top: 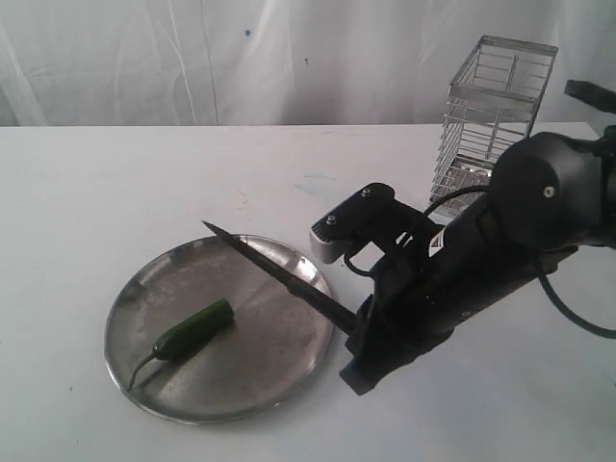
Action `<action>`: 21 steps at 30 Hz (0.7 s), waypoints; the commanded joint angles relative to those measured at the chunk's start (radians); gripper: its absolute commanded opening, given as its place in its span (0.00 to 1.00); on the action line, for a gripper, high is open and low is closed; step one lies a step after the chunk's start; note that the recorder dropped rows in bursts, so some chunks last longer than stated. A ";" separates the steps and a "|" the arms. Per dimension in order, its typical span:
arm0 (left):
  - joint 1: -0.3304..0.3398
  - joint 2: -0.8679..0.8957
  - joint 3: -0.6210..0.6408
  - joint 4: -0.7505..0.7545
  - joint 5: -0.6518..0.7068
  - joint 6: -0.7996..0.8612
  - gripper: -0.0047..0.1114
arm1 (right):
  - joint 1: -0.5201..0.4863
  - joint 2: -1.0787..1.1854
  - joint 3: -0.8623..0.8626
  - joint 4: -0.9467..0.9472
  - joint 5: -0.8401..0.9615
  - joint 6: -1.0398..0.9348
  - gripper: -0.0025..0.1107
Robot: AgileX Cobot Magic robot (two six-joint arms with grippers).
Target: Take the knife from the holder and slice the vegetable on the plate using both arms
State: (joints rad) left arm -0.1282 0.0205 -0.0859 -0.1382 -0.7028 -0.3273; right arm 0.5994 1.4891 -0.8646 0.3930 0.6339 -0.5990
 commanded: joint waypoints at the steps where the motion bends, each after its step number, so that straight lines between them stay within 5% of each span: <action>1: -0.007 0.116 -0.200 -0.095 -0.028 0.019 0.04 | 0.005 -0.004 -0.007 0.055 -0.006 0.005 0.02; 5: -0.007 0.433 -0.446 0.053 0.094 0.321 0.04 | 0.005 0.000 -0.007 0.054 -0.016 0.005 0.02; 8: -0.011 0.830 -0.581 0.440 0.529 0.055 0.04 | 0.005 0.004 -0.007 0.055 -0.071 0.088 0.02; 10: -0.038 1.023 -0.599 0.560 0.794 -0.020 0.04 | 0.005 0.004 -0.007 0.044 -0.069 0.088 0.02; 12: -0.134 1.159 -0.602 0.538 1.046 0.085 0.04 | 0.005 0.004 -0.003 0.022 -0.059 0.084 0.02; 13: -0.194 1.206 -0.602 0.477 1.051 0.207 0.04 | 0.003 0.004 -0.003 0.009 -0.070 0.084 0.02; 17: -0.386 1.291 -0.655 0.116 1.246 0.998 0.04 | -0.070 0.010 -0.003 0.014 -0.071 0.084 0.02; 21: -0.417 1.339 -0.701 0.041 1.244 1.112 0.04 | -0.082 0.010 -0.003 0.028 -0.058 0.084 0.02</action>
State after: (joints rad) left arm -0.5349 1.3453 -0.7656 -0.0558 0.5517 0.7236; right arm 0.5268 1.5000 -0.8646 0.4061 0.5758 -0.5171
